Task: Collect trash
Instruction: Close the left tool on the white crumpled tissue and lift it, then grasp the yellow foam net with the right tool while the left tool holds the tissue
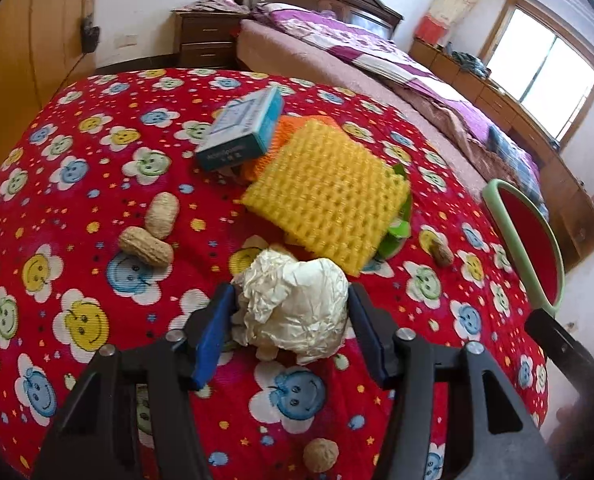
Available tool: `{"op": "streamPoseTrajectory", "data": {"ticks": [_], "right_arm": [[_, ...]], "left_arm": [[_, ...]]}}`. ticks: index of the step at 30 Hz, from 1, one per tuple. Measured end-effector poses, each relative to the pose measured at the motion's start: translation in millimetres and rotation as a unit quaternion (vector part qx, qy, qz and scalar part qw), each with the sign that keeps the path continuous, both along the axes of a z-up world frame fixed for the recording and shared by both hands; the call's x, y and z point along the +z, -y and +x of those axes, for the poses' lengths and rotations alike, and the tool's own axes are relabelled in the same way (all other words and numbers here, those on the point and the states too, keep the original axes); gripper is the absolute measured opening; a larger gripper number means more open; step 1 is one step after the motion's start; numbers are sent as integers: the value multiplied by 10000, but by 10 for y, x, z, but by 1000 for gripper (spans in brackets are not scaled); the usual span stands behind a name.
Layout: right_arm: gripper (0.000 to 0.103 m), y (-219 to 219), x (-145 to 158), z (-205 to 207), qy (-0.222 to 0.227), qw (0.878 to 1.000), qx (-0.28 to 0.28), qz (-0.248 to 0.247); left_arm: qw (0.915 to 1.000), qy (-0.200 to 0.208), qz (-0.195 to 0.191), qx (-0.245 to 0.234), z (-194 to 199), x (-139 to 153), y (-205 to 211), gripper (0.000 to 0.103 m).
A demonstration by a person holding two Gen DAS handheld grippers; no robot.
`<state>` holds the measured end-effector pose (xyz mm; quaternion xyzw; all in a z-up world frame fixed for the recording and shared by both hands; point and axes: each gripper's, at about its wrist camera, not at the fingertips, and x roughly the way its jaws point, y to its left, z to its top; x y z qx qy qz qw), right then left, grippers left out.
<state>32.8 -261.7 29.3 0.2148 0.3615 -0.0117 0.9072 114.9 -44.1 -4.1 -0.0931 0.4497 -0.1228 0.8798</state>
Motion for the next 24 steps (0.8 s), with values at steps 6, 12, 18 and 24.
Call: {"op": "streamPoseTrajectory", "data": {"ticks": [6,12,18,24], "right_arm": [[61,-52,56,-9,52,10000,47,-54],[61,-151,158,4,126,9997,125,-143],[61,-331,286,108,207,9988,369,-227],[61,-548,374,324,291,9976,560,-301]], "left_arm": [[9994,13,-295,-168,-58,50,7,36],[9983,241,-523,-81,-154,255,-170,36],[9971,575,-455,195,-195,474,-432,36],[9949,827,-309,492,-161,575,-684,36]]}}
